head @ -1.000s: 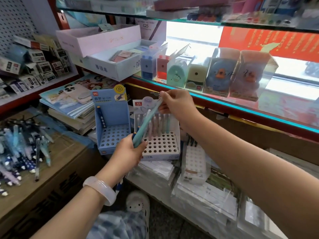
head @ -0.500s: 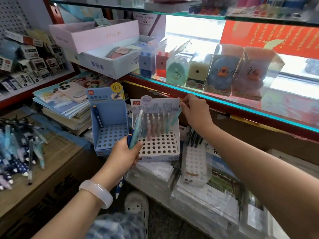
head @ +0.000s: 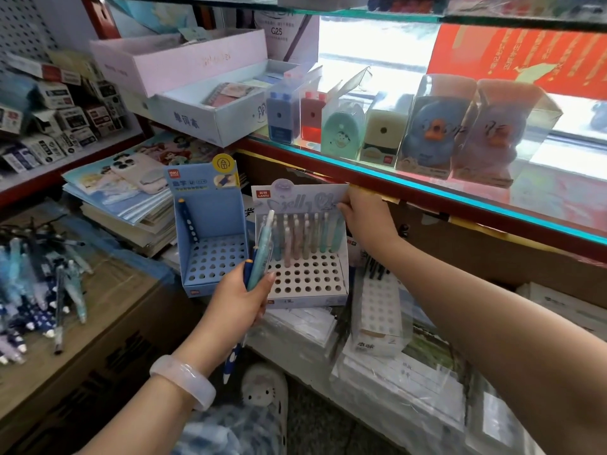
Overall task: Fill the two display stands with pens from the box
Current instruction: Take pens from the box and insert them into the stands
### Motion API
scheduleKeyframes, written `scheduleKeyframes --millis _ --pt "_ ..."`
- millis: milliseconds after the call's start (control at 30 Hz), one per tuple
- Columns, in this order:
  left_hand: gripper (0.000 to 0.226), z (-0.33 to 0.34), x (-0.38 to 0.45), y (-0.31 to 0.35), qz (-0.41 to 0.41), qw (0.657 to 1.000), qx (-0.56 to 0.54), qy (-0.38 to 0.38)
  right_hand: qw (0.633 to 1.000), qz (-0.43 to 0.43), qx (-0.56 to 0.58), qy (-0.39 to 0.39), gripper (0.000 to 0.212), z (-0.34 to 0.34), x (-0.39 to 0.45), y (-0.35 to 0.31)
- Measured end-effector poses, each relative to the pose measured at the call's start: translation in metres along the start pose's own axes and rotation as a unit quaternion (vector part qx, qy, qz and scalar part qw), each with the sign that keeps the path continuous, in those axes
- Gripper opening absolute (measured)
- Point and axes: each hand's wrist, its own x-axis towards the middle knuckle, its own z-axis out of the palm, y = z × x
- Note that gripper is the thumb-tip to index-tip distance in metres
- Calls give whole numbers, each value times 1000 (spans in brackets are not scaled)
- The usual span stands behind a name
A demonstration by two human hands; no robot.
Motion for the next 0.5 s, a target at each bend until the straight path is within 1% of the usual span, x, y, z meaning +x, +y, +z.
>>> scheduleKeyframes --millis 300,500 --pt "7 0 -1 -5 0 1000 -7 1 999 -21 -32 10 13 5 4 1" --pt "6 0 0 -6 -7 1000 -16 1 999 -15 -46 12 12 8 1 5"
